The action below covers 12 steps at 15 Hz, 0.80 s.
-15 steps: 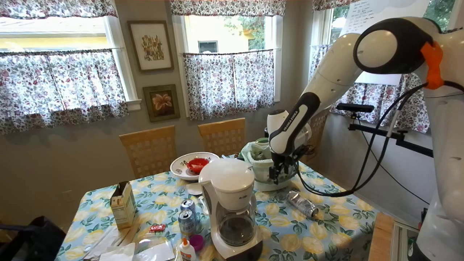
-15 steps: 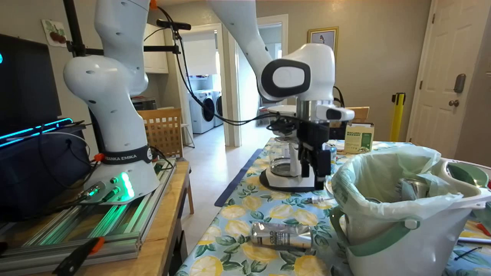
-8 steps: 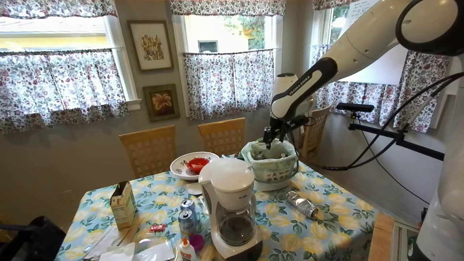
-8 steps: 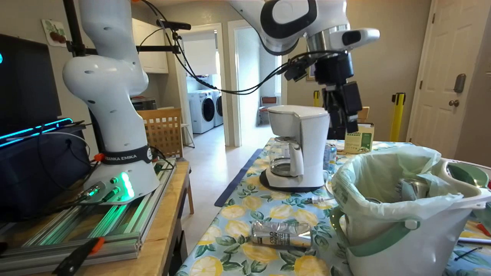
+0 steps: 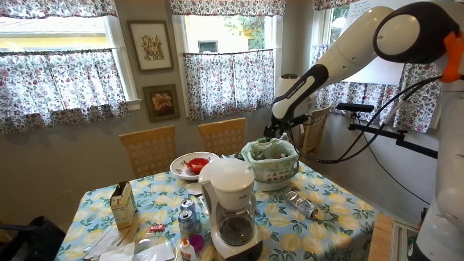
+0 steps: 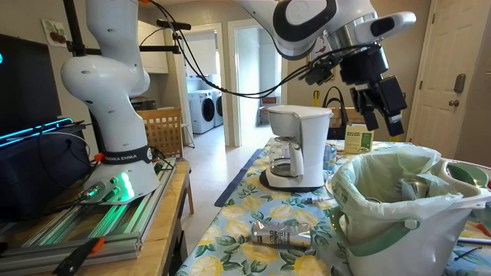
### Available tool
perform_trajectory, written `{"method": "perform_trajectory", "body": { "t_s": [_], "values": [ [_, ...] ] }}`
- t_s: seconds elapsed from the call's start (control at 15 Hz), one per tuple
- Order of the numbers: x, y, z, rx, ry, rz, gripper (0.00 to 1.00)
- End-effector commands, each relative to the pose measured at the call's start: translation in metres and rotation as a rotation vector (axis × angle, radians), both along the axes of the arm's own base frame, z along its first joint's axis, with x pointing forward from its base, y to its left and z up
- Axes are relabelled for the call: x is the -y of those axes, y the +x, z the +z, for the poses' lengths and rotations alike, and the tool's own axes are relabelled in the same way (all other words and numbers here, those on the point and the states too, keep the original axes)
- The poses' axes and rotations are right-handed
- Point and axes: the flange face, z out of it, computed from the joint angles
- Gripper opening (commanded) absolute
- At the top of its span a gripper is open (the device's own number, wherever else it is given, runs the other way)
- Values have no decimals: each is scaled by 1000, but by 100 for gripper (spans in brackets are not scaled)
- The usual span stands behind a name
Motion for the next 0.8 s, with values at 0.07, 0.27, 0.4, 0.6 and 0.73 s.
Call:
{"method": "perform_trajectory", "body": {
  "t_s": [0.07, 0.27, 0.4, 0.6, 0.73],
  "values": [
    [6, 22, -48, -1, -18, 48, 100],
    [5, 31, -76, -12, -34, 96, 100],
    [7, 37, -89, -17, -49, 133, 100],
    [11, 47, -103, -3, -68, 171, 100],
    [14, 55, -111, 18, -74, 188, 100]
  ]
}}
